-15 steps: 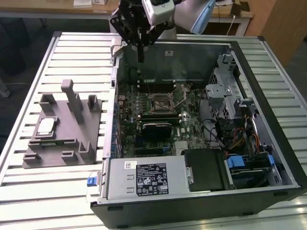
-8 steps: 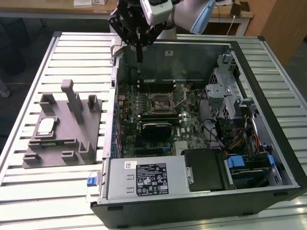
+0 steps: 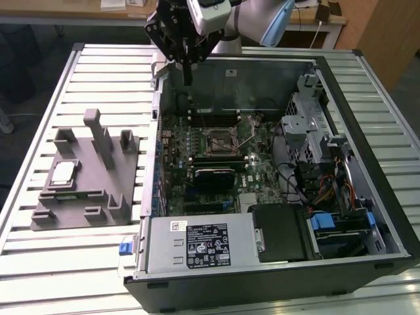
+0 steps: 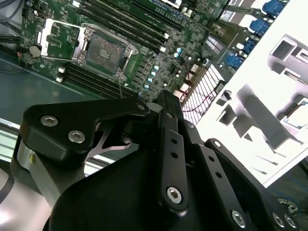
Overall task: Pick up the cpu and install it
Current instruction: 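Reach for the cpu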
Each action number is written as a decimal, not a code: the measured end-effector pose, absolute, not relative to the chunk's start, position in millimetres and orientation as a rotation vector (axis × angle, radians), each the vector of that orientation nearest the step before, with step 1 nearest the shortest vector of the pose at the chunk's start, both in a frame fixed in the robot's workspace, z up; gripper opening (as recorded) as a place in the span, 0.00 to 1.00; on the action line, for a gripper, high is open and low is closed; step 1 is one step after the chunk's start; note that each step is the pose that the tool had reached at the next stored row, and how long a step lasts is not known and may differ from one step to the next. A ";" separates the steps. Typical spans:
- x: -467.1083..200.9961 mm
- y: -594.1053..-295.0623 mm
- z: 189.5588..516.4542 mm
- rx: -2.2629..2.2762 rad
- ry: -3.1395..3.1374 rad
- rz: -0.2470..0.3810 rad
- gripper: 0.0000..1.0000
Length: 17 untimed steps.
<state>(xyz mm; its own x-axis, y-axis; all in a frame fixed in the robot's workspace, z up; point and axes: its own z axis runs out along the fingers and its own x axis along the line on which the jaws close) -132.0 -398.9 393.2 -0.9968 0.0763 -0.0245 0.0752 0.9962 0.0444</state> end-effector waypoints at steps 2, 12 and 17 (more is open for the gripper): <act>-133.6 -398.9 393.2 0.118 3.112 0.068 0.11; -144.6 -398.9 393.1 0.118 3.113 0.068 0.11; -151.8 -398.9 393.1 0.118 3.112 0.068 0.11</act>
